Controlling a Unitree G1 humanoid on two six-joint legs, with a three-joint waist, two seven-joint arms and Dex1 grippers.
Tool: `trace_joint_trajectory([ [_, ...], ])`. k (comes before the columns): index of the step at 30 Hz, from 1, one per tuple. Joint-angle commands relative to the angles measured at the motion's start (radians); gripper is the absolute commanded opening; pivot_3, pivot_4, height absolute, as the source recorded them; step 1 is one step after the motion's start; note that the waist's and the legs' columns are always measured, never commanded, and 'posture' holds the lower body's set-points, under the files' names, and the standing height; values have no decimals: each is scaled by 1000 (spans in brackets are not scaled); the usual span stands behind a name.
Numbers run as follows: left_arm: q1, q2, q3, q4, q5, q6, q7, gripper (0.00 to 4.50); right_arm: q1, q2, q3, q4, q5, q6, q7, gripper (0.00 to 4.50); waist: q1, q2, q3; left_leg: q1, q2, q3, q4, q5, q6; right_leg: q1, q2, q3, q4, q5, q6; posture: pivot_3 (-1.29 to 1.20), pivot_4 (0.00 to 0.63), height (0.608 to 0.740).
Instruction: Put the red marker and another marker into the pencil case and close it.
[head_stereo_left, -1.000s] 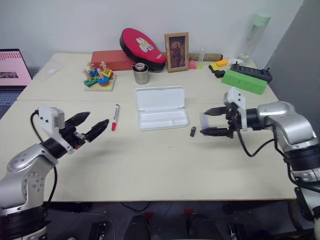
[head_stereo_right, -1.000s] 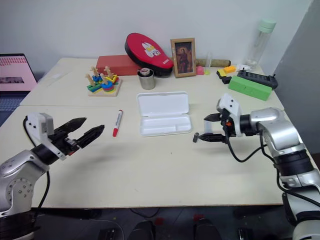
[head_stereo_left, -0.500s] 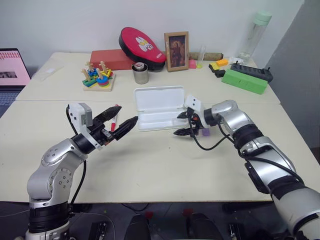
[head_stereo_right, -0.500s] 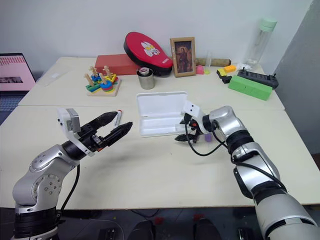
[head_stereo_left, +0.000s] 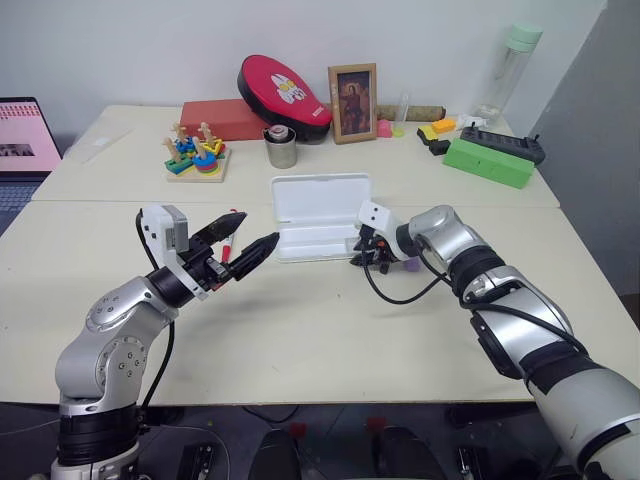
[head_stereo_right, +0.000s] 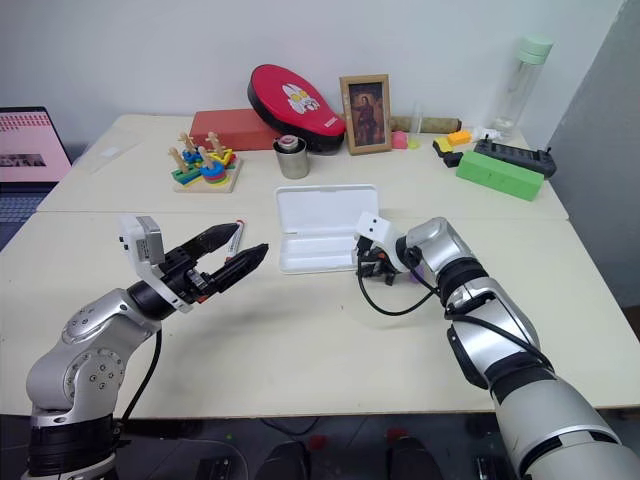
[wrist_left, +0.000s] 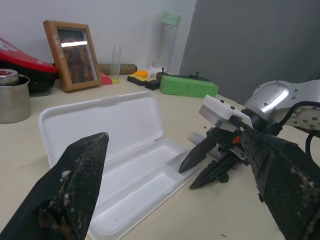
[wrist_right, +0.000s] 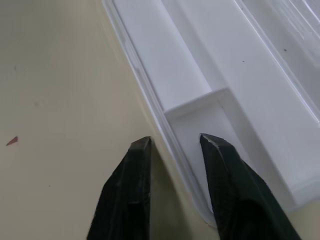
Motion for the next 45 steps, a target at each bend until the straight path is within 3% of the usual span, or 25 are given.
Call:
trace_joint_trajectory([
  [1, -12, 20, 13, -43, -14, -7, 3, 4500, -24, 5, -30, 6, -7, -35, -5, 511, 0, 0, 0, 0, 0, 0, 0, 0, 0, 0, 0, 0, 0, 0, 0, 0, 150, 740],
  [3, -13, 24, 18, -35, -10, -12, 3, 4500, -22, 8, -43, -2, 1, -50, 6, 24, -1, 0, 0, 0, 0, 0, 0, 0, 0, 0, 0, 0, 0, 0, 0, 0, 150, 740],
  [8, 7, 58, 36, -30, -8, -7, -14, 4500, 0, 1, -74, -112, 43, -96, 91, 5, -8, 0, 0, 0, 0, 0, 0, 0, 0, 0, 0, 0, 0, 0, 0, 0, 150, 740],
  [15, 153, 149, 134, -66, -54, 34, -69, 4500, 233, -98, -21, -645, 84, 59, 287, 5, -18, 1, 0, -1, 0, 0, -2, 0, 0, 0, 0, 0, -1, 0, 0, 0, 150, 740],
  [21, 272, 187, 171, -129, -93, 71, -101, 4500, 439, -169, 72, -991, 45, 194, 288, 5, -14, 1, 1, -1, 0, 0, -2, 0, 0, -1, 0, -1, -1, -1, 0, 0, 150, 740],
  [40, 315, 210, 180, -170, -116, 96, -102, 4500, 477, -203, 138, -1057, 43, 251, 259, 5, -13, -1, 0, 1, 0, 0, -1, 0, -1, 0, 0, 0, -2, -1, 0, 0, 150, 740],
  [45, 308, 209, 177, -164, -113, 95, -97, 4500, 464, -199, 122, -1096, 77, 296, 264, 1165, -13, 0, 0, 0, 0, 0, -1, 0, -1, -1, 0, 0, -2, -1, 0, 0, 150, 740],
])
